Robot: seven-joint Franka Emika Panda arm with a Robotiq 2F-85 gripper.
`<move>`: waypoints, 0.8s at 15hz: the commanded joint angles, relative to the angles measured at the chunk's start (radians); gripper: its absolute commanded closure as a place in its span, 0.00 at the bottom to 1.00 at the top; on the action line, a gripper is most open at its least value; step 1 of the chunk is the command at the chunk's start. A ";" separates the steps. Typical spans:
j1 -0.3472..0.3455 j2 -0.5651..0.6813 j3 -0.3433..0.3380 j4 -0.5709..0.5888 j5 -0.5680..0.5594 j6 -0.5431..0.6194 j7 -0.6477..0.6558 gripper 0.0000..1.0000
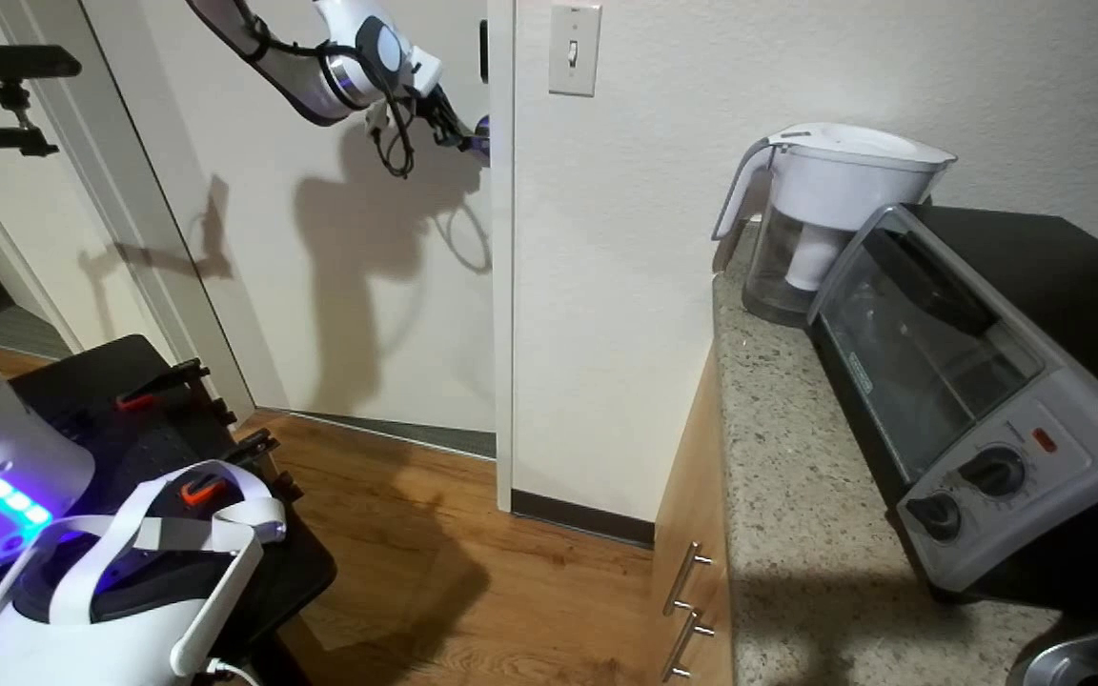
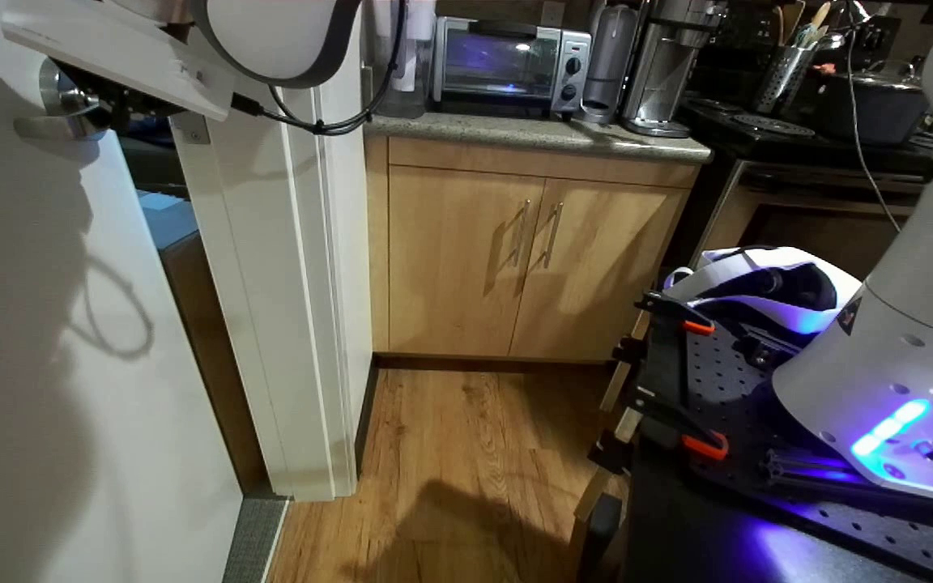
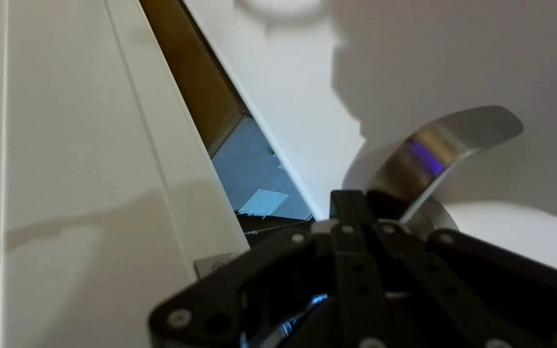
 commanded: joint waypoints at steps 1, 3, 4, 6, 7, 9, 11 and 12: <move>0.002 0.037 -0.008 0.107 0.026 -0.045 0.022 1.00; 0.018 0.048 -0.026 0.135 0.083 -0.065 -0.008 1.00; 0.019 0.054 -0.027 0.151 0.094 -0.076 -0.007 1.00; 0.018 0.063 -0.029 0.177 0.103 -0.090 -0.006 1.00; 0.018 0.067 -0.029 0.186 0.105 -0.091 -0.008 1.00; 0.019 0.076 -0.029 0.207 0.109 -0.093 -0.009 1.00; 0.011 0.057 -0.021 0.167 0.108 -0.061 -0.021 0.99; 0.012 0.061 -0.021 0.174 0.109 -0.061 -0.021 0.99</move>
